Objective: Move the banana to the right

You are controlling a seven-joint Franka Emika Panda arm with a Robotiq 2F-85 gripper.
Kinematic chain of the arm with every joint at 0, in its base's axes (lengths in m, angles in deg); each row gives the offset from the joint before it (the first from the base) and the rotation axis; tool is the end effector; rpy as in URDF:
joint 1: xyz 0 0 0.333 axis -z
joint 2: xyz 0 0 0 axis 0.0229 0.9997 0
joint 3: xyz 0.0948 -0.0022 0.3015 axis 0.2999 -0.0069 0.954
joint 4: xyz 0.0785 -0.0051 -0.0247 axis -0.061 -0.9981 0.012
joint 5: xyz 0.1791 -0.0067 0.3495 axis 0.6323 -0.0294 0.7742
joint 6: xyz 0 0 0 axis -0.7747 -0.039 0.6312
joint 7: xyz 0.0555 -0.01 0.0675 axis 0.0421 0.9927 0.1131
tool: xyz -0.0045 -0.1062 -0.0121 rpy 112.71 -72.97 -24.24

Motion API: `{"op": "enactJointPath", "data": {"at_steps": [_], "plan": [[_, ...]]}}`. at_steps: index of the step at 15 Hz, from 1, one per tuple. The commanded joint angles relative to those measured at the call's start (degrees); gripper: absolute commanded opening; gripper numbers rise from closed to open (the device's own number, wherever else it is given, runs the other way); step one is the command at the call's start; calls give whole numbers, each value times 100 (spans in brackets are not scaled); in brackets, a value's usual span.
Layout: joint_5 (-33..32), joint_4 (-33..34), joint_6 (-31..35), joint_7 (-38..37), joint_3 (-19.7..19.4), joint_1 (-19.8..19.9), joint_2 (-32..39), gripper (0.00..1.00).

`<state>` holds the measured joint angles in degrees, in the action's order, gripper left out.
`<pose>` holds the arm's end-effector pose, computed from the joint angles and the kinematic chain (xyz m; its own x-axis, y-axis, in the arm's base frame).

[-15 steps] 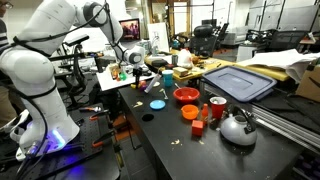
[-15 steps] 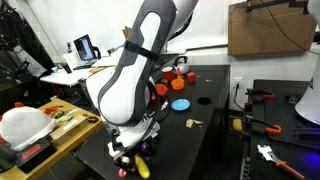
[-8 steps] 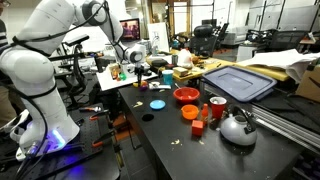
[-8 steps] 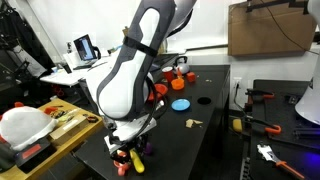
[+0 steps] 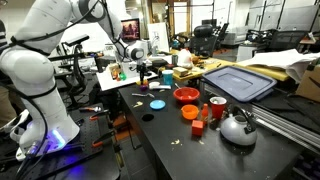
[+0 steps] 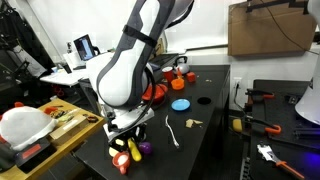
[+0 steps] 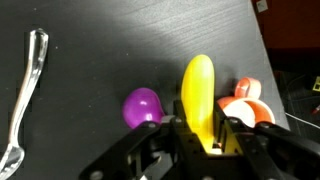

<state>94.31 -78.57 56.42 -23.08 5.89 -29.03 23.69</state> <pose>0.5671 0.3409 0.1612 0.9103 -0.3980 -0.1136 -0.4084 -0.9082 -0.0914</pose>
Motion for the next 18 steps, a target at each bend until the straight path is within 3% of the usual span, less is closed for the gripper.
{"op": "enactJointPath", "data": {"at_steps": [1, 12, 18], "plan": [[-135, -374, 176, -380, -108, 2, -372, 7], [-130, -896, 245, -495, -322, 296, -943, 7], [-282, -1069, 386, -935, -570, 438, -1163, 7]]}}
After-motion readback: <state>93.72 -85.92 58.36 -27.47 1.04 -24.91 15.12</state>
